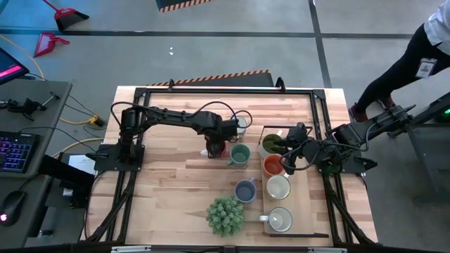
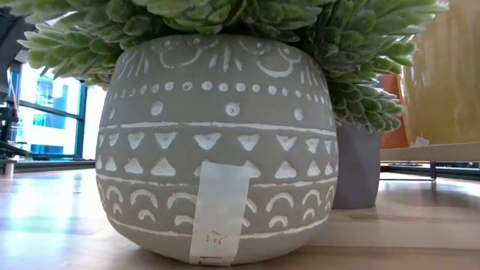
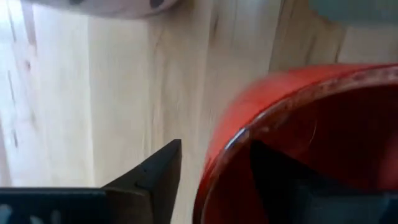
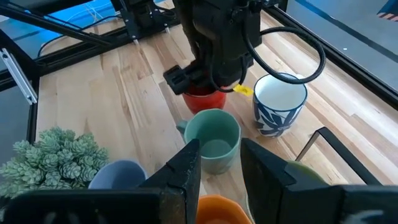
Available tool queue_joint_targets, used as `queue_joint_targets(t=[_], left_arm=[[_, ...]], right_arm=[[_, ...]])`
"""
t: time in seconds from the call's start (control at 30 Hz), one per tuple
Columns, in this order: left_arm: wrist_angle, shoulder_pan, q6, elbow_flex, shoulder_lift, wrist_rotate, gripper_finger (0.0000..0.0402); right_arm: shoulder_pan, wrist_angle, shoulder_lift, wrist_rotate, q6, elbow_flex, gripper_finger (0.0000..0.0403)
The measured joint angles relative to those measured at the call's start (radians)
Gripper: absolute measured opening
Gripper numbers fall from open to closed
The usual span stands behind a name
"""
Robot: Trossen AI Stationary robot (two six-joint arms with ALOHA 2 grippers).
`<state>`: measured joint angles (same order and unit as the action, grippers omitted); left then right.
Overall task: Place coffee mugs
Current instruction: Put the red mug on the shelf
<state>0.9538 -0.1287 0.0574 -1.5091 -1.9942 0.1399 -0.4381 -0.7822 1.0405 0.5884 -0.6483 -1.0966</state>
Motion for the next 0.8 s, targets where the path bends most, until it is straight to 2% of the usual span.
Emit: queue_joint_targets(t=[0.23,0.43,0.57,0.67,0.8], left_arm=[[0.212,0.000,0.005,-0.157,0.031,0.005,0.0201],[0.398,-0.002,0.007,-0.276,0.110,0.012,0.0202],[0.498,-0.002,-0.009,-0.259,0.221,0.014,0.0202],[0.509,0.005,-0.081,-0.199,0.329,-0.003,0.0202],[0.503,0.038,-0.147,-0.047,0.507,-0.005,0.0202]], right_arm=[[0.000,0.018,0.000,0.005,0.028,0.000,0.0094],[0.000,0.095,0.000,-0.012,0.213,0.000,0.0094],[0.000,0.126,0.000,-0.007,0.288,0.000,0.0094],[0.012,0.156,0.000,0.009,0.294,0.000,0.0094],[0.077,0.229,0.004,-0.090,0.330,0.000,0.0094]])
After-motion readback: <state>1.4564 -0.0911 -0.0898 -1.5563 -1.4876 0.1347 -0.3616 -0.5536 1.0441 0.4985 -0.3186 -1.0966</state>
